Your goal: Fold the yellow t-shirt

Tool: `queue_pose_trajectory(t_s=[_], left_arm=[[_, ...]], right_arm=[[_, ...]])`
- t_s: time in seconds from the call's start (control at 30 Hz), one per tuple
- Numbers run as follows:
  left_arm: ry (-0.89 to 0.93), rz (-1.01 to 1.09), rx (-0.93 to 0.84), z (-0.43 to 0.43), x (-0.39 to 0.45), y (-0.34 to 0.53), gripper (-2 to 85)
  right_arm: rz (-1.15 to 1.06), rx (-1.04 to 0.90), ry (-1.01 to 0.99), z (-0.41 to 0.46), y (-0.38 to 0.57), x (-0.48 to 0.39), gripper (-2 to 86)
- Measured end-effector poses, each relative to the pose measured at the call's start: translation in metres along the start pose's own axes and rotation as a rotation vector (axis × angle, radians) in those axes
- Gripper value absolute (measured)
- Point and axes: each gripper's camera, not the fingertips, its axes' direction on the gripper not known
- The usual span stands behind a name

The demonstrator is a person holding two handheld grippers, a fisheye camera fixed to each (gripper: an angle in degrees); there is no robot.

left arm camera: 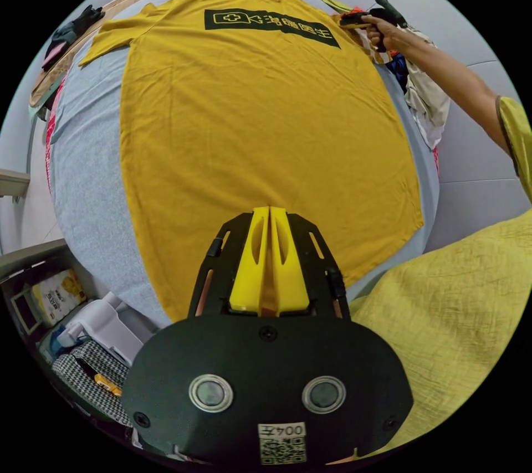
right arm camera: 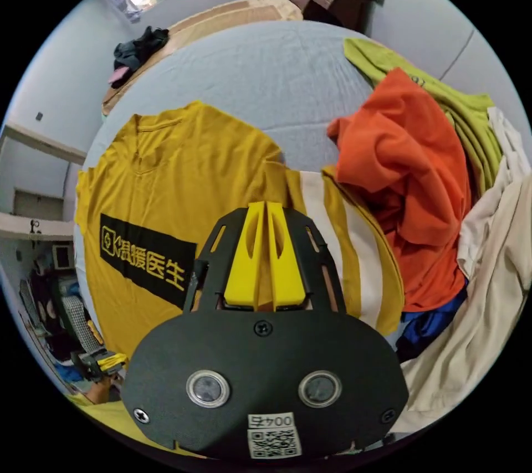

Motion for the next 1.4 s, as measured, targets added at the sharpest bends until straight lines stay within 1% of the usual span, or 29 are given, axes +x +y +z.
queue_pose_trajectory(t_s=[0.07, 0.13, 0.27, 0.3, 0.37, 0.43, 0.5, 0.57, 0.63, 0.7, 0.8, 0.83, 0.93, 1.03, 1.13, 1.3, 1.4], left_arm=[[0.005, -0.004, 0.004, -0.001, 0.0, -0.003, 0.3], [0.01, -0.009, 0.005, -0.002, 0.0, -0.006, 0.3], [0.004, -0.014, 0.0, -0.005, 0.003, -0.015, 0.3], [0.0, -0.013, -0.002, -0.005, 0.005, -0.017, 0.3], [-0.031, -0.001, -0.007, -0.007, 0.011, -0.023, 0.3], [-0.059, 0.006, -0.009, -0.009, 0.016, -0.027, 0.3], [-0.084, 0.003, -0.007, -0.01, 0.02, -0.031, 0.2], [-0.121, 0.0, -0.007, -0.013, 0.027, -0.037, 0.2], [-0.144, -0.004, -0.013, -0.015, 0.031, -0.043, 0.2], [-0.157, -0.013, -0.019, -0.017, 0.034, -0.048, 0.3], [-0.174, -0.034, -0.03, -0.022, 0.037, -0.058, 0.3], [-0.182, -0.038, -0.03, -0.024, 0.038, -0.061, 0.3], [-0.203, -0.044, -0.025, -0.029, 0.041, -0.069, 0.3], [-0.218, -0.017, -0.034, -0.035, 0.043, -0.079, 0.3], [-0.208, 0.009, -0.056, -0.043, 0.04, -0.09, 0.5], [-0.117, 0.032, -0.105, -0.056, 0.024, -0.11, 0.9], [0.006, 0.038, -0.155, -0.065, 0.008, -0.125, 2.0]], right_arm=[[0.048, 0.007, 0.054, -0.003, 0.0, 0.02, -0.5], [0.076, -0.005, 0.04, -0.004, -0.002, 0.038, -0.2], [0.07, 0.018, 0.112, -0.021, 0.001, 0.036, 2.0], [0.032, 0.01, 0.097, -0.028, 0.006, 0.03, 3.6], [-0.05, -0.026, 0.022, -0.035, 0.02, 0.018, 3.6], [-0.184, -0.123, -0.117, -0.034, 0.053, -0.004, 3.2], [-0.28, -0.202, -0.165, -0.027, 0.085, -0.021, 4.2], [-0.363, -0.254, -0.156, -0.017, 0.119, -0.036, 5.4], [-0.428, -0.367, -0.139, 0.001, 0.162, -0.047, 5.9], [-0.447, -0.423, -0.132, 0.011, 0.188, -0.05, 6.1], [-0.479, -0.483, -0.059, 0.023, 0.222, -0.054, 6.4], [-0.485, -0.43, -0.022, 0.021, 0.229, -0.054, 6.2], [-0.463, -0.372, 0.05, 0.023, 0.237, -0.05, 4.1], [-0.494, -0.349, 0.062, 0.024, 0.242, -0.046, 3.1], [-0.474, -0.358, 0.063, 0.026, 0.24, -0.04, 2.4], [-0.435, -0.378, 0.072, 0.029, 0.237, -0.031, 1.1], [-0.271, -0.414, 0.04, 0.031, 0.23, -0.016, 1.3]])
